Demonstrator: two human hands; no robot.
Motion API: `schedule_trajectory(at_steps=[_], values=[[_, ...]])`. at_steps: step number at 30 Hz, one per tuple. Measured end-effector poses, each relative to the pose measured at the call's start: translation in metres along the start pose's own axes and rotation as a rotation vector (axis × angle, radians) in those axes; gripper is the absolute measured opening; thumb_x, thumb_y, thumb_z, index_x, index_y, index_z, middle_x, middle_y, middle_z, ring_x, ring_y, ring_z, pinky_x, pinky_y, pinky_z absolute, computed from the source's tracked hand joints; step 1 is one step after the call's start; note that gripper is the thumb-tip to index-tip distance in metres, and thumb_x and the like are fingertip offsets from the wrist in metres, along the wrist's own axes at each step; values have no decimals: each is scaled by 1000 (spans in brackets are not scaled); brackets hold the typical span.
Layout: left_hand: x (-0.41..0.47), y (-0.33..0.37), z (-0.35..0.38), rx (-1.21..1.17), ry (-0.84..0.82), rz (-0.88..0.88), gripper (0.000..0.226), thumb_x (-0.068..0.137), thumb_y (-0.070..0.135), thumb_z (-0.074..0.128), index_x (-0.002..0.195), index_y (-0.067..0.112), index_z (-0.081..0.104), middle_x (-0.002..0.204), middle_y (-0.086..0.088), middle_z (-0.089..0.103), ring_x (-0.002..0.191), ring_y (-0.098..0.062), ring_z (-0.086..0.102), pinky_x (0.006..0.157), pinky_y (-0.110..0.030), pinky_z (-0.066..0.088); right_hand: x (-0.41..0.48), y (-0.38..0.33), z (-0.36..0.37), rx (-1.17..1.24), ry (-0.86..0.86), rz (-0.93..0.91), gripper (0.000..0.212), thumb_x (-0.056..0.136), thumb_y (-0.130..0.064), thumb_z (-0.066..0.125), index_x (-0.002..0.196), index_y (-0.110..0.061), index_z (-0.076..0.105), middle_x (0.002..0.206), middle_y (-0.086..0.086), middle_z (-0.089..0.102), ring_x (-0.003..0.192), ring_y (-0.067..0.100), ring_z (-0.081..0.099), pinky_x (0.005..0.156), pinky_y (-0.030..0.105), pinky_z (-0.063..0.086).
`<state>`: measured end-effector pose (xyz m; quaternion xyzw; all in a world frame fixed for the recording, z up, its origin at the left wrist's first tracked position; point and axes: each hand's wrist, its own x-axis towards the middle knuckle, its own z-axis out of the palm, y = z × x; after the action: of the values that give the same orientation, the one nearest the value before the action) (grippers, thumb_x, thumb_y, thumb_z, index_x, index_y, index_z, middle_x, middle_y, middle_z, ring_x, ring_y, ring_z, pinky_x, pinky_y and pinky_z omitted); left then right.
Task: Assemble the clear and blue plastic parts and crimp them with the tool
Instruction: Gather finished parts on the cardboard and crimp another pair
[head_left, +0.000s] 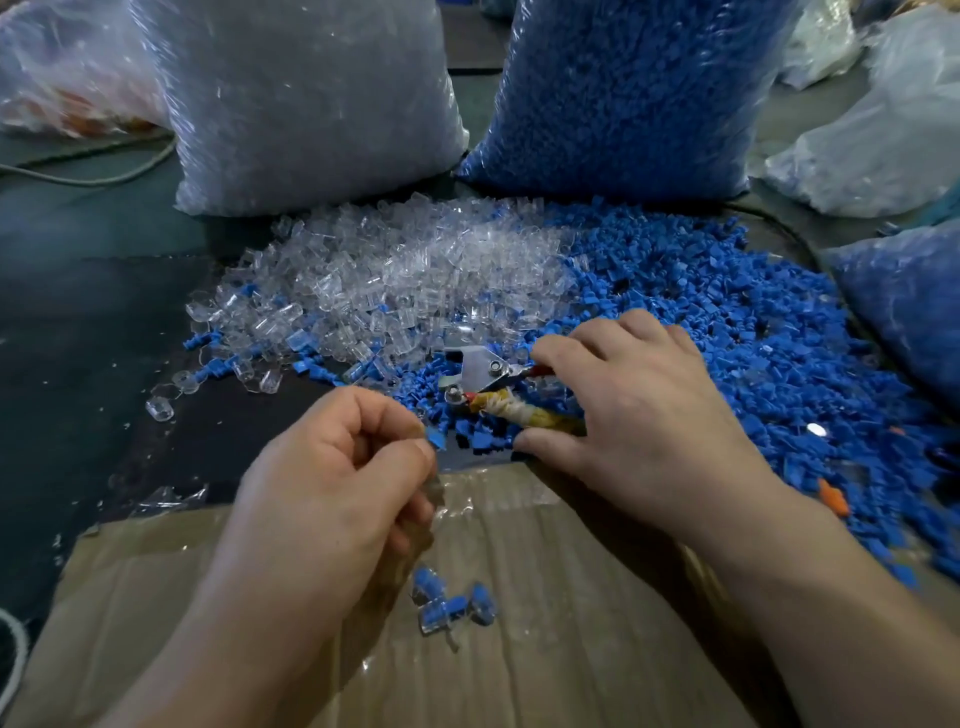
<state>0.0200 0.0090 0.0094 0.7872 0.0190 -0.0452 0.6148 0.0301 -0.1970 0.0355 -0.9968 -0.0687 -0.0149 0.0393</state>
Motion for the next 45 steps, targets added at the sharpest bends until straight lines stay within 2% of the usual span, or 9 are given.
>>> schedule_trajectory(at_steps=[4, 10, 20, 26, 28, 33, 39, 43, 45], values=[[0, -3, 3, 7, 20, -7, 23, 89, 17, 70, 82, 39, 70, 60, -5, 71, 43, -14, 63, 40, -15, 44, -8, -8, -3, 77, 106, -63, 59, 81, -69, 40, 123, -31, 55, 117, -8, 56, 112, 18, 43, 97, 39, 31], [-9, -1, 10, -59, -7, 94, 6, 78, 33, 71, 84, 32, 70, 63, -6, 71, 52, -19, 69, 45, -21, 51, -18, -35, -2, 160, 222, -315, 35, 95, -43, 37, 84, -20, 62, 80, -3, 62, 75, 22, 55, 72, 34, 32], [-9, 7, -2, -36, -192, 79, 54, 83, 73, 58, 77, 20, 65, 53, -3, 57, 46, -14, 50, 42, -24, 41, -23, -37, -4, 299, 284, -390, 26, 95, -26, 44, 77, -14, 58, 74, -1, 53, 72, 21, 48, 67, 39, 39], [-11, 10, -9, 139, -218, 501, 25, 89, 61, 57, 99, 40, 65, 83, 5, 68, 64, -14, 63, 55, -30, 52, -28, -45, -16, 1492, -372, 215, 20, 69, -29, 51, 52, -20, 52, 48, -4, 44, 45, 12, 38, 43, 25, 29], [-11, 15, -15, 184, -207, 491, 25, 84, 61, 61, 97, 40, 66, 82, 6, 68, 64, -15, 64, 53, -32, 54, -30, -42, -18, 1379, -422, 193, 24, 74, -32, 52, 54, -18, 54, 47, -3, 45, 44, 13, 38, 43, 25, 30], [-2, 12, -32, 499, -260, 334, 5, 81, 37, 67, 85, 41, 66, 72, 13, 69, 67, -8, 65, 63, -15, 51, -45, -44, -29, 326, -88, -76, 32, 93, -54, 42, 84, -25, 51, 75, -9, 58, 72, 12, 55, 66, 36, 49], [-7, 14, -29, 707, -395, 343, 15, 80, 31, 69, 88, 42, 62, 77, 23, 67, 72, -2, 62, 64, -19, 49, -85, -14, -42, 70, 23, 83, 37, 87, -70, 27, 87, -36, 42, 62, -15, 50, 52, 2, 49, 48, 28, 47], [-8, 12, -28, 734, -439, 372, 11, 80, 36, 64, 88, 42, 60, 81, 26, 64, 73, 0, 60, 64, -18, 48, -123, 28, -13, 278, -11, 364, 31, 97, -59, 37, 120, -40, 27, 115, 4, 68, 103, 18, 64, 89, 26, 49], [-10, 13, -26, 738, -483, 367, 14, 76, 43, 57, 90, 43, 60, 80, 25, 65, 72, -1, 61, 65, -19, 48, -126, 30, -6, 17, -116, 376, 55, 71, -86, 10, 113, -51, 8, 79, -12, 65, 68, -2, 61, 62, 18, 53]])
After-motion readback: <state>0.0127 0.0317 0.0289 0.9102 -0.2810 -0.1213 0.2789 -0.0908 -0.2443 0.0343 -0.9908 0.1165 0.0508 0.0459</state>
